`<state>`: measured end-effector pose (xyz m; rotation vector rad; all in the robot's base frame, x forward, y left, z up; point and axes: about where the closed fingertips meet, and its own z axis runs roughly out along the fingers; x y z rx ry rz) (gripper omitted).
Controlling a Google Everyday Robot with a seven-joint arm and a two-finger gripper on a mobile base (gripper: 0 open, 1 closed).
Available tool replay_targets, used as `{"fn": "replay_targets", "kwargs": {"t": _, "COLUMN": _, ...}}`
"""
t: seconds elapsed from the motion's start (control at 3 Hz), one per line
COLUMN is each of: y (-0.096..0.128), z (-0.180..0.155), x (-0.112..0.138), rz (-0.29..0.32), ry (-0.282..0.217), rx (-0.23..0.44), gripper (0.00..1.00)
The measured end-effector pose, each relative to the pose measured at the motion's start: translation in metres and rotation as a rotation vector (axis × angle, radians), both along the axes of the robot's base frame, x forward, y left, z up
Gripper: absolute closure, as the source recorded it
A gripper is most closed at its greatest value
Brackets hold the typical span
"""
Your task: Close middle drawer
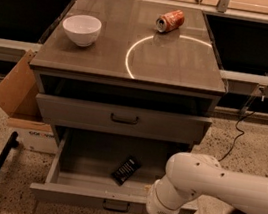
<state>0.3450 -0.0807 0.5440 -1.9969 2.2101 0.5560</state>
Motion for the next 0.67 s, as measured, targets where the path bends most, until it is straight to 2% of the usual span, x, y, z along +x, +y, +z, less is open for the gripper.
{"fn": "replay_targets", "kwargs": {"t": 0.33, "y": -0.003, "z": -0.033, "x": -0.003, "rz": 0.006, "ry": 0.022, "rx": -0.017, "gripper": 0.0}}
{"fn": "replay_targets", "kwargs": {"t": 0.67, "y": -0.005, "z": -0.059, "x": -0.006, "rz": 0.01, "ry": 0.041, "rx": -0.019, "gripper": 0.18}}
